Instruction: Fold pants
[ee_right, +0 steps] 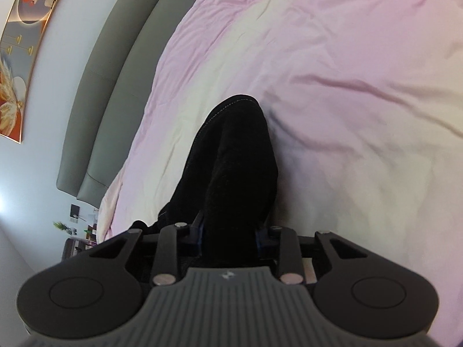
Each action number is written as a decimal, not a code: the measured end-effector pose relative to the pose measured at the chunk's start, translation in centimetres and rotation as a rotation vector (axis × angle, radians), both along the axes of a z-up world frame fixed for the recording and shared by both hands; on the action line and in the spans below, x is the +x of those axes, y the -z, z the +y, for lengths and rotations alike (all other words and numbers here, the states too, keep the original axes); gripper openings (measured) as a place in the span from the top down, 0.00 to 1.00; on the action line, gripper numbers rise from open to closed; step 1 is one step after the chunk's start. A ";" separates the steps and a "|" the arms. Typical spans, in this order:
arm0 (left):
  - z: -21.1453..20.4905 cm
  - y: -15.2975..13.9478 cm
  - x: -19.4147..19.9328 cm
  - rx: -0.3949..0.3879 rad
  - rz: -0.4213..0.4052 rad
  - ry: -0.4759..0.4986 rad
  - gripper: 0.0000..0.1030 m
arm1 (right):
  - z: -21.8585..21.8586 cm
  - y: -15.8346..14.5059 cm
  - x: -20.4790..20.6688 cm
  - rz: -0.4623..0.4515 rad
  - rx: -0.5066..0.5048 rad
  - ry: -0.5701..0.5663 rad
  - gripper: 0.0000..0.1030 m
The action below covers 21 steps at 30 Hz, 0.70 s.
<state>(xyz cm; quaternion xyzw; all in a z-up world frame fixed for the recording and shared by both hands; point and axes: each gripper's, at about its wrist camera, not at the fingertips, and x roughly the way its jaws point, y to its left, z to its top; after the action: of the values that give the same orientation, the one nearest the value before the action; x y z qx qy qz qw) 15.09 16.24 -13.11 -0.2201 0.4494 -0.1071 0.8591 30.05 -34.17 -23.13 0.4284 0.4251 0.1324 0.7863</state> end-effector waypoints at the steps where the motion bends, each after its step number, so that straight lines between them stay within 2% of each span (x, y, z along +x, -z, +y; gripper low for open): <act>1: -0.1 0.0 0.0 0.004 0.003 0.001 0.09 | 0.0 0.2 0.0 0.009 -0.010 -0.003 0.75; 6: -0.3 -0.4 0.2 0.024 0.003 0.005 0.09 | 0.1 0.6 0.2 0.027 -0.031 -0.004 0.74; 16: -0.1 -0.1 0.4 0.005 0.014 0.006 0.09 | 0.7 -0.3 -0.2 0.021 -0.079 0.010 0.74; 21: 0.0 0.0 0.7 -0.007 0.039 -0.007 0.08 | 2.8 -2.5 -0.5 -0.023 -0.237 0.001 0.75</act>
<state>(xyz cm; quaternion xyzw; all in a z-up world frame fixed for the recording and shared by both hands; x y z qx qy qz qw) 15.81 16.24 -13.08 -0.2269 0.4650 -0.1012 0.8498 29.55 -31.40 -20.62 0.3311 0.4286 0.0858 0.8362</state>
